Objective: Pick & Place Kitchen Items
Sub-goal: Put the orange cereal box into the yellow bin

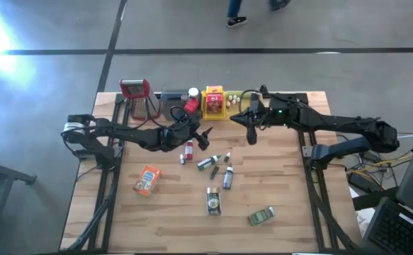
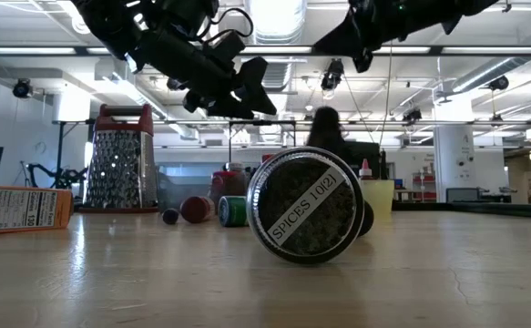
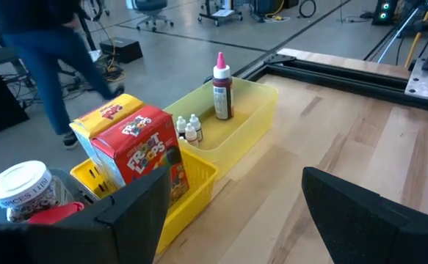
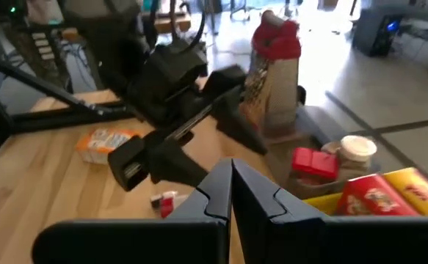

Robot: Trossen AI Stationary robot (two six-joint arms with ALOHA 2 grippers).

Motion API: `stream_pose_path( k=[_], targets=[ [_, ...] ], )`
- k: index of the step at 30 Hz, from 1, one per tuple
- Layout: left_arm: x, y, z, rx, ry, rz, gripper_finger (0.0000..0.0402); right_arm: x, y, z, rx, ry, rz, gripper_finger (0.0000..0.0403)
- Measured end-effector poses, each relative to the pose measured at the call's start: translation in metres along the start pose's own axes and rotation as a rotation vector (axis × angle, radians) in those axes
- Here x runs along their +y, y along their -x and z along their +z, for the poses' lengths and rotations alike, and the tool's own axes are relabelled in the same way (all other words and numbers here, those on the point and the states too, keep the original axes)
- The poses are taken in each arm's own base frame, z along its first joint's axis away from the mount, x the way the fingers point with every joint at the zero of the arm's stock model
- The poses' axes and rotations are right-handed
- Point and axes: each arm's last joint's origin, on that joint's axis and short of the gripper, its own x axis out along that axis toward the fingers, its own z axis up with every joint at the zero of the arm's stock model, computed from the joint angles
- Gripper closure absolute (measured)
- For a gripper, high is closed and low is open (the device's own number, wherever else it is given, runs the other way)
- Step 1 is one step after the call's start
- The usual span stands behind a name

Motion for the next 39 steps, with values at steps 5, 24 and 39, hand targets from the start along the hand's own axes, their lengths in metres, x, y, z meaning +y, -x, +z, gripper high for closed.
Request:
stream_pose_path(
  k=[5,24,39],
  targets=[
    [0.0,0.0,0.001,-0.004,-0.004,0.0,0.0092,0.009,-0.01,-0.003,0.029,0.02,0.037,0.0394],
    [0.02,0.064,0.034,0.072,-0.078,-0.077,0.0092,0.059,0.08,-0.019,0.306,0.009,0.01,0.0394],
    [0.043,0.124,0.032,0.316,0.06,-0.207,0.0092,0.062,0.138,-0.045,0.535,-0.073,-0.023,0.0394]
  ],
)
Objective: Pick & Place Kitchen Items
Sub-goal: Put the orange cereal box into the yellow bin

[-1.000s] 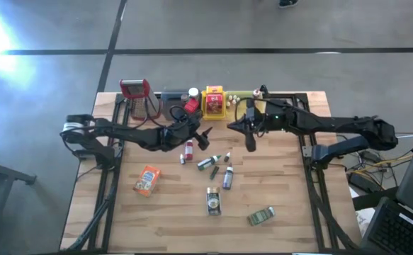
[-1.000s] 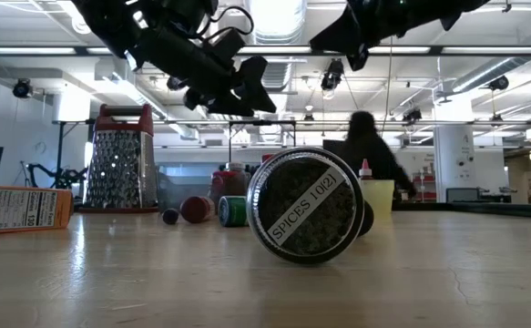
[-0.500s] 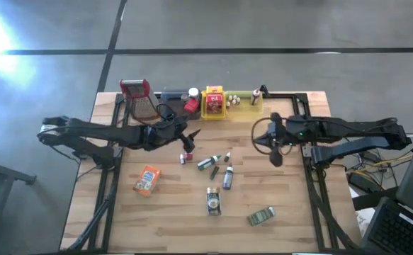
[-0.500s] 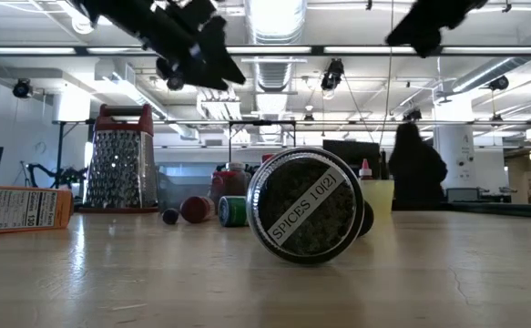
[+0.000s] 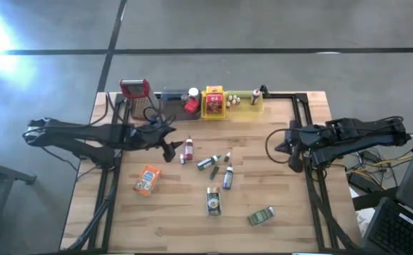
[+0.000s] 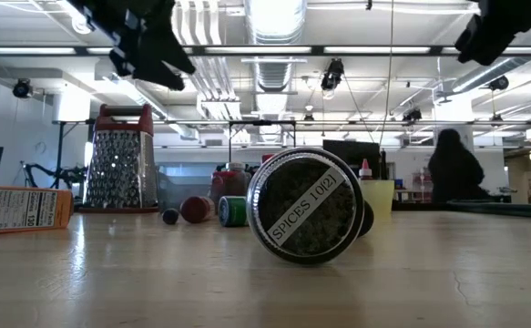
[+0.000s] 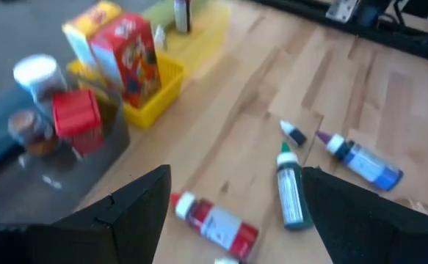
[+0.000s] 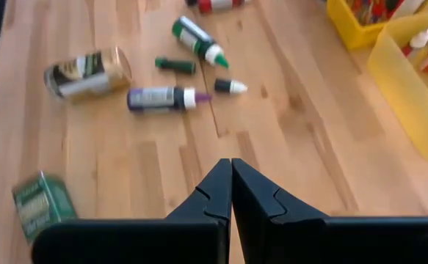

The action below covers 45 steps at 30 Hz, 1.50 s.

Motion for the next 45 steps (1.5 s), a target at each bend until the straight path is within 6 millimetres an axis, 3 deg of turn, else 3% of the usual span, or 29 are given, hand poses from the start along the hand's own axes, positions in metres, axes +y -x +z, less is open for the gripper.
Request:
stream_pose_path(
  k=[7,20,27,37,45],
  targets=[
    [0.0,0.003,-0.008,0.065,0.076,0.013,0.0092,-0.006,0.004,-0.017,0.151,-0.021,-0.056,0.0394],
    [0.001,0.003,-0.016,0.163,0.154,-0.003,0.0092,-0.011,0.008,-0.025,0.17,-0.035,-0.094,0.0394],
    [0.001,0.002,-0.016,0.164,0.102,-0.003,0.0092,-0.013,0.007,-0.021,0.093,0.017,-0.204,0.0394],
    [0.002,0.002,-0.016,0.155,0.087,0.011,0.0092,-0.004,0.006,0.002,-0.137,-0.029,-0.11,0.0394],
    [0.003,0.002,-0.014,0.107,0.117,0.079,0.0092,0.001,0.01,0.019,-0.307,0.075,-0.068,0.0394]
  ],
)
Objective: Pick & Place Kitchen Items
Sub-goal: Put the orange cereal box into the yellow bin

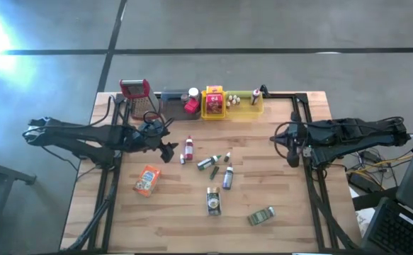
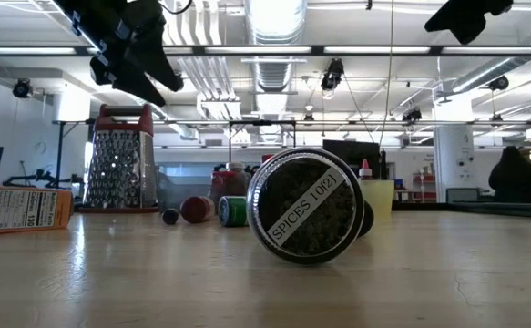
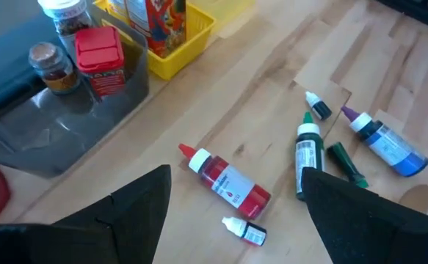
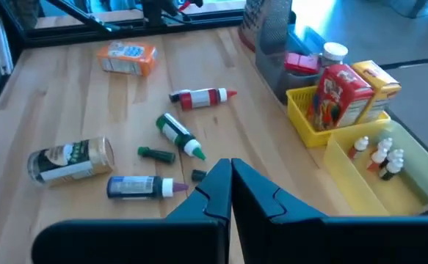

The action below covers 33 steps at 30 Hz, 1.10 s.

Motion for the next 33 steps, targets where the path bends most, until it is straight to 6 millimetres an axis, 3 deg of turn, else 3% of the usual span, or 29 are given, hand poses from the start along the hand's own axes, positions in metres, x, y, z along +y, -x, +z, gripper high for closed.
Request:
stream_pose_path(
  k=[21,27,33],
  targets=[
    [0.003,0.0,0.002,-0.071,0.023,0.094,0.0092,-0.003,0.0,-0.001,0.002,0.03,-0.085,0.0394],
    [0.002,0.001,0.003,-0.077,0.033,0.085,0.0092,-0.009,0.003,-0.022,0.169,0.076,-0.148,0.0394],
    [-0.001,0.004,0.0,0.04,0.028,-0.067,0.0092,-0.016,0.009,-0.043,0.293,-0.024,-0.197,0.0394]
  ],
)
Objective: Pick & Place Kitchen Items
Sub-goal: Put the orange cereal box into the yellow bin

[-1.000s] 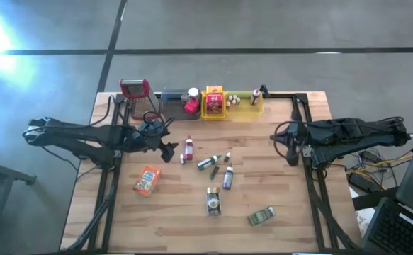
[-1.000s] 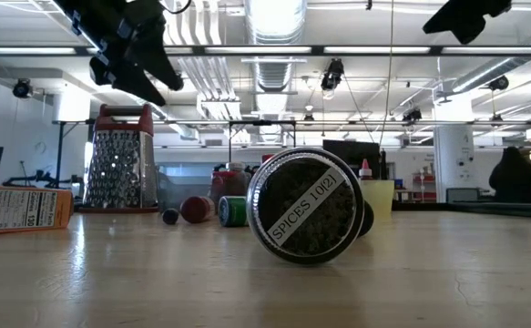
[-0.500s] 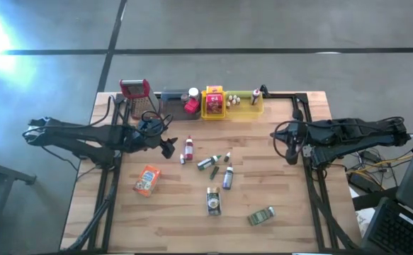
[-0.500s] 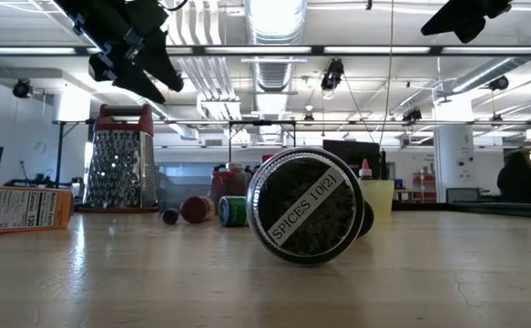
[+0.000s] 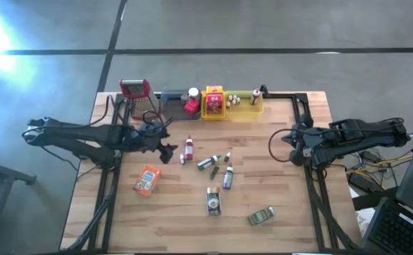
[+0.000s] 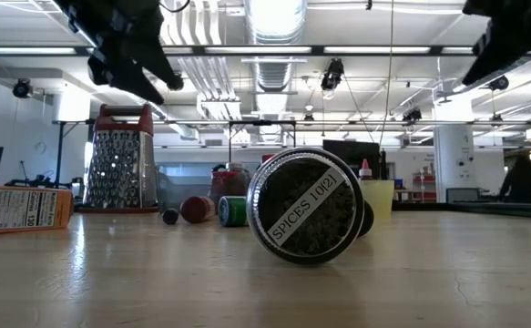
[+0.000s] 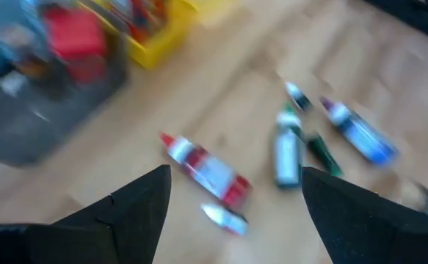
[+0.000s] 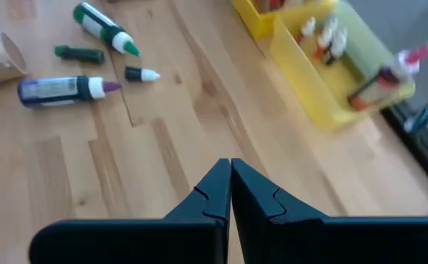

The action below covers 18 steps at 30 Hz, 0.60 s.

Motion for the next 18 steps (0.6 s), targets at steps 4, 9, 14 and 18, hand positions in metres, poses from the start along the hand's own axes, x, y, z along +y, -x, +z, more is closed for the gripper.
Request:
stream_pose_path(
  k=[4,9,14,18],
  targets=[
    [-0.004,0.0,-0.011,0.1,0.019,-0.042,0.0092,-0.006,0.003,-0.012,0.004,-0.068,0.011,0.0394],
    [-0.01,0.002,-0.026,0.187,0.12,-0.006,0.0099,-0.014,0.013,-0.018,-0.066,-0.113,0.03,0.0394],
    [-0.022,0.006,-0.036,0.238,0.115,0.037,0.0123,-0.019,0.022,-0.018,-0.127,-0.141,0.025,0.0394],
    [-0.027,0.01,-0.037,0.258,0.067,0.117,0.0144,-0.022,0.03,-0.017,-0.15,-0.142,0.039,0.0394]
  ],
)
